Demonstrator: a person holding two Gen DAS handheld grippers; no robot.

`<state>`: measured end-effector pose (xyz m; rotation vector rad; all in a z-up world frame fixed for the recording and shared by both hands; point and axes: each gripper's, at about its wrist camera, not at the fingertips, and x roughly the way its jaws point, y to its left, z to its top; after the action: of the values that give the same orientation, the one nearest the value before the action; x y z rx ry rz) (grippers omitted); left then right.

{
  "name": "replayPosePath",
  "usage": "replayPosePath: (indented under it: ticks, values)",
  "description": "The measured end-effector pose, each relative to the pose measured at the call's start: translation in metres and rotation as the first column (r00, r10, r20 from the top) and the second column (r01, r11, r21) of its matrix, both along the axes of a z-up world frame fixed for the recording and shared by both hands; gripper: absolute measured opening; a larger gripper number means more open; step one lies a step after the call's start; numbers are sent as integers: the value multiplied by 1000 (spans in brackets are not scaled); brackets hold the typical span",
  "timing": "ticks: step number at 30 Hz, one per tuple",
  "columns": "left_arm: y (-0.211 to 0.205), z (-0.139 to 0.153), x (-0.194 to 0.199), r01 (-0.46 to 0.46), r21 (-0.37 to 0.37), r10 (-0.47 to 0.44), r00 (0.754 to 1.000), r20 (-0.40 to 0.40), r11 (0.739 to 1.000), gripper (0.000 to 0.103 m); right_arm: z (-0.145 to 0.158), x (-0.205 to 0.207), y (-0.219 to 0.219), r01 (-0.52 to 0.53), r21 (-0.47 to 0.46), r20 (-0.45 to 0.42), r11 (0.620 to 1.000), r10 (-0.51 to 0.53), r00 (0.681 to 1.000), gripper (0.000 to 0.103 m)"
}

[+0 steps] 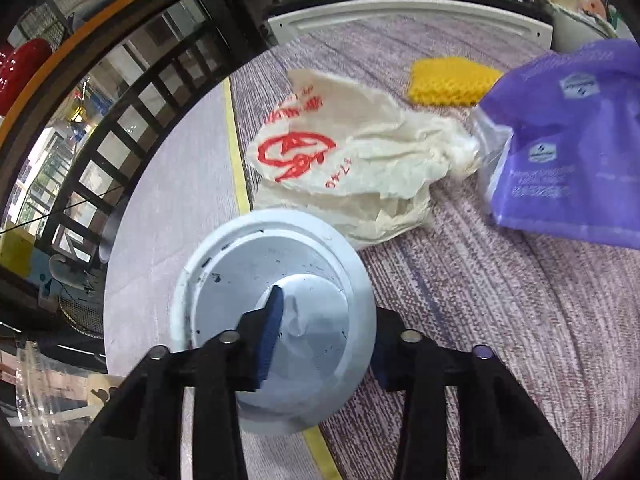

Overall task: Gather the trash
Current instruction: 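Grasp the white yogurt cup rim with the left tool while the right tool grasps the purple bag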

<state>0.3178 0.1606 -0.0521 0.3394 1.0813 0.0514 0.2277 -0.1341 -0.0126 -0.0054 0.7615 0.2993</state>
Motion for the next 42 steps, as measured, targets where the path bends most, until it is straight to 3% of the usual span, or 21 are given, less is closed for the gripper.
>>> replayPosePath:
  ticks: [4,7,16,21,26,30,31,33,34,42]
  values:
    - [5,-2,-7,-30,-32,31,999,39,999,23,2,4,8,-17,1,10,1000,17,1000,80]
    - [5,2,-13,-54,-63,58,996,69,997,10,1,9,15,-34,22,1,999,34,999,81]
    - [23,18,-40,-90,-216,125,980,155,972,9,16,22,51,-101,80,37,992,99,994,80]
    - [12,32,-73,-63,-221,117,963,241,973,9,38,39,76,-124,124,71,984,116,991,80]
    - [-4,42,-100,-36,-194,101,936,337,980,9,46,64,100,-70,134,78,989,60,995,79]
    - [-7,41,-112,-29,-206,105,925,365,978,9,30,86,114,-8,116,-1,993,8,1000,54]
    - [-7,40,-114,-26,-216,105,926,363,976,9,27,87,116,-7,105,-6,994,8,1000,41]
    - [-6,36,-118,-25,-242,110,931,349,970,9,24,84,117,-13,107,8,994,12,1000,34]
    - [-6,34,-120,-24,-250,111,933,341,968,9,24,81,117,-22,106,21,994,20,1000,26]
    - [-6,29,-137,-17,-292,114,941,319,956,9,35,52,112,-89,108,112,990,77,991,19]
